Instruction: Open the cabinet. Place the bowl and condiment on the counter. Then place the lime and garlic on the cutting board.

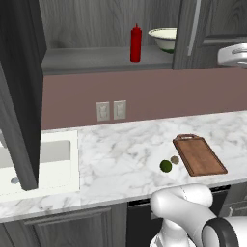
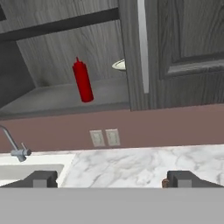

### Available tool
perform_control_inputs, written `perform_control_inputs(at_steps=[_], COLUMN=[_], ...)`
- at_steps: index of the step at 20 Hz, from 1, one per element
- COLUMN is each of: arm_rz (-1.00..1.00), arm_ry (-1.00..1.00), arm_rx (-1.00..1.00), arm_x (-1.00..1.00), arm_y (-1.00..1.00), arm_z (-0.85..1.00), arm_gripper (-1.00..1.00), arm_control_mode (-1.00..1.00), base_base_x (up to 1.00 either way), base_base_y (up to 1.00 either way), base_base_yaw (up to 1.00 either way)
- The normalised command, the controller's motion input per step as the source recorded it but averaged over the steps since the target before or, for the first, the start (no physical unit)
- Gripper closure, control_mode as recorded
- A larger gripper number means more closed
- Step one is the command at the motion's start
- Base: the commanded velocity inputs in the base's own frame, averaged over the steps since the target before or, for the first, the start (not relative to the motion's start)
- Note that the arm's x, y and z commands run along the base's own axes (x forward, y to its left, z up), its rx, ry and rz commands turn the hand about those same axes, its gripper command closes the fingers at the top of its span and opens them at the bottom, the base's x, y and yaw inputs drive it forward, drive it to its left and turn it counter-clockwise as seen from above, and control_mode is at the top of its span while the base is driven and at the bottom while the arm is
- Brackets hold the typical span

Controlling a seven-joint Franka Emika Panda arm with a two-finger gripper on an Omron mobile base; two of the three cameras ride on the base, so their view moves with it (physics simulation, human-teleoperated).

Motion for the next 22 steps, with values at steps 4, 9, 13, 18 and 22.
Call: perform_control_inputs(at_steps=[4,9,13,18,22], arm_rz=[0.00,0.00,0.00,0.00,0.00], arm_ry=[-0.01,0.00,0.00,0.00,-0.01], arm_rx=[-0.02,-0.03,-0.03,-0.02,-0.02], arm_x=[0.29,0.24,0.23,0.30,0.26], arm_y=[0.00,-0.05,-0.10,-0.10,-0.08], arm_z=[0.00,0.00,0.00,0.00,0.00], arm_gripper=[-1.00,-1.00,-1.00,-1.00,-1.00], arm_control_mode=[-1.00,-1.00,-1.00,-1.00,-1.00], base_base_x=[0.00,0.00,0.00,0.00,0.00], base_base_y=[0.00,0.00,0.00,0.00,0.00], base_base_yaw=[0.00,0.00,0.00,0.00,0.00])
